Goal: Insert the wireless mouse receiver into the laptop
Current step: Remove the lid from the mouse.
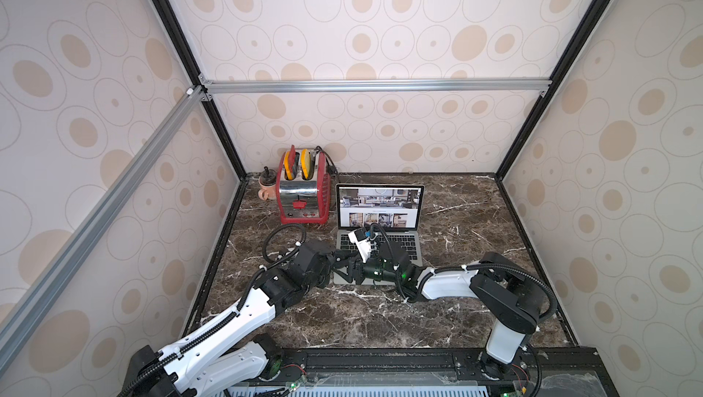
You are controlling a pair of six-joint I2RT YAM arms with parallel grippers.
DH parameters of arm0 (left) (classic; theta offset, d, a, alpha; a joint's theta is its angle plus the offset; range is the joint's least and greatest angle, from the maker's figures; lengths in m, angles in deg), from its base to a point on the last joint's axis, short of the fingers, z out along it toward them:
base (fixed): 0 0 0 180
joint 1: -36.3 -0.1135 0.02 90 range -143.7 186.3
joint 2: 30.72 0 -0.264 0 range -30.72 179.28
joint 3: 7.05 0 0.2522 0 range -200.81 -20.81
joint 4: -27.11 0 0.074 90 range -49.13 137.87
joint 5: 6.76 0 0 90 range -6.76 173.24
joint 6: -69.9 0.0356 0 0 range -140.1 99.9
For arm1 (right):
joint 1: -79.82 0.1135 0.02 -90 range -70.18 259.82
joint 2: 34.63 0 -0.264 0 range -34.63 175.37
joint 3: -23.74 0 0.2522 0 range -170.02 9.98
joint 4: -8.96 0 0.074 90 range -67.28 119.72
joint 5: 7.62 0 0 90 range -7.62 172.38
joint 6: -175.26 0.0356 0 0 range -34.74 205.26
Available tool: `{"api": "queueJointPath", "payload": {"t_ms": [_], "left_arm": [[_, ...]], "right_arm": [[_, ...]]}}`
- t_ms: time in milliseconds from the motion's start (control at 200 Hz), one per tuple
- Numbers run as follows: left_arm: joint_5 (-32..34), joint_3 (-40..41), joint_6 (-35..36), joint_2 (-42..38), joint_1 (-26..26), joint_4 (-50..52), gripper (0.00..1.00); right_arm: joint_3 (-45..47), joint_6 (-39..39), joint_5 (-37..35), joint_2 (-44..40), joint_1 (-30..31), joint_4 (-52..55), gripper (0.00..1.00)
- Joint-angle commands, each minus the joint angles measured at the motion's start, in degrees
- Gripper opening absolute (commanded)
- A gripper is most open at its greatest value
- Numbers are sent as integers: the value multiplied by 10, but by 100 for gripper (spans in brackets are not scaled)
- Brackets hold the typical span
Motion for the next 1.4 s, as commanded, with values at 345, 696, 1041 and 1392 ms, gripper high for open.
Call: {"api": "queueJointPath", "payload": {"t_ms": [345,696,1041,1392], "left_arm": [[23,11,6,-23,5,6,0],[25,19,-8,-17,5,1,0],[38,23,-12,-22,5,-1,0],[42,25,-10,-28,5,4,0]], "right_arm": [[-2,0,14,5,-1,-24,52],[5,-1,35,-17,0,-28,57],[30,-1,34,-33,0,-45,51],[42,2,28,-38,-1,-59,39]]}}
